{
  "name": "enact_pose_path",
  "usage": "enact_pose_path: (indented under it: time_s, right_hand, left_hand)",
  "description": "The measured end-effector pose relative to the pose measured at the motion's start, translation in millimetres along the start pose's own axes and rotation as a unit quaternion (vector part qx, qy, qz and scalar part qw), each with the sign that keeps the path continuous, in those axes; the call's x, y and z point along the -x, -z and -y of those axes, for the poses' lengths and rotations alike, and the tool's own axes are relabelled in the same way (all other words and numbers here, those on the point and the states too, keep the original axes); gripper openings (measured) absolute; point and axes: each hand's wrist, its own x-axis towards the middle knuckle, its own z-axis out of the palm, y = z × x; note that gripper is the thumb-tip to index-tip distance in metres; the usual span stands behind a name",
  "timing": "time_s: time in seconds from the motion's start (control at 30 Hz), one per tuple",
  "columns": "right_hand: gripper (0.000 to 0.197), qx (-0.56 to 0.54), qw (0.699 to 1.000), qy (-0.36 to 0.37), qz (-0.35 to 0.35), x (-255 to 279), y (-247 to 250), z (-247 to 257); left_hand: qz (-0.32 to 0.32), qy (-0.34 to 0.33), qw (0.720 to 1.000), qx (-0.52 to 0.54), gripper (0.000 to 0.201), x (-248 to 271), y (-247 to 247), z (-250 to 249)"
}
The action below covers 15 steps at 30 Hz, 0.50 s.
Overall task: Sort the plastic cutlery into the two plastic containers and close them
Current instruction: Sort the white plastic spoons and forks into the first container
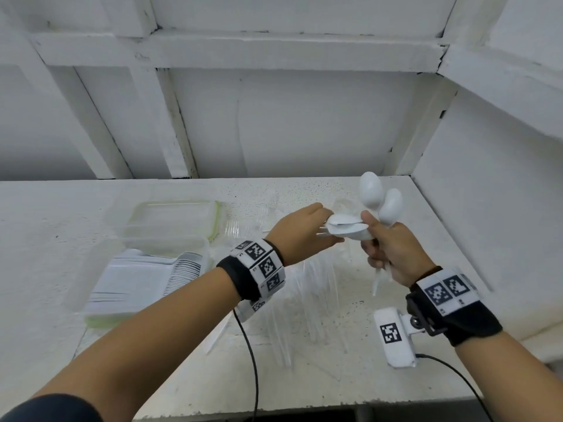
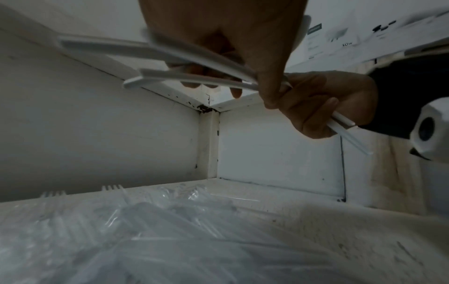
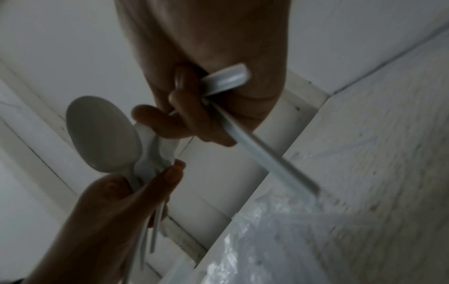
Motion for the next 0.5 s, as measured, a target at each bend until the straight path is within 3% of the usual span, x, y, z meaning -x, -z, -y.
enact_pose_path:
  time_s: [0.17,0.27,0.33,0.4,0.5]
  right_hand:
    - [0.034,-0.078,0.997,-0.009,0.012,0,-26,-1]
    - [0.031,-0.152,0.988,-0.022,-0.001,-3,-31,-2]
    - [0.024,-0.159,0.987,-0.020,-0.021,-5,-34,-2]
    - [0.022,-0.170,0.985,-0.015,-0.027,-6,-41,-1]
    - [0.026,-0.239,0.971,-0.019,0.005,-4,-54,1]
  left_hand:
    - [0.017,0.054,0.998,0.042,0.021,18,16,5]
    - [0.022,0.118,0.986,0.117,0.031,28,27,12]
    - [0.013,0.172,0.970,0.173,0.038,37,34,15]
    - [-0.009,0.220,0.949,0.228,0.029,46,38,18]
    - [-0.052,0.271,0.911,0.307,0.030,57,39,20]
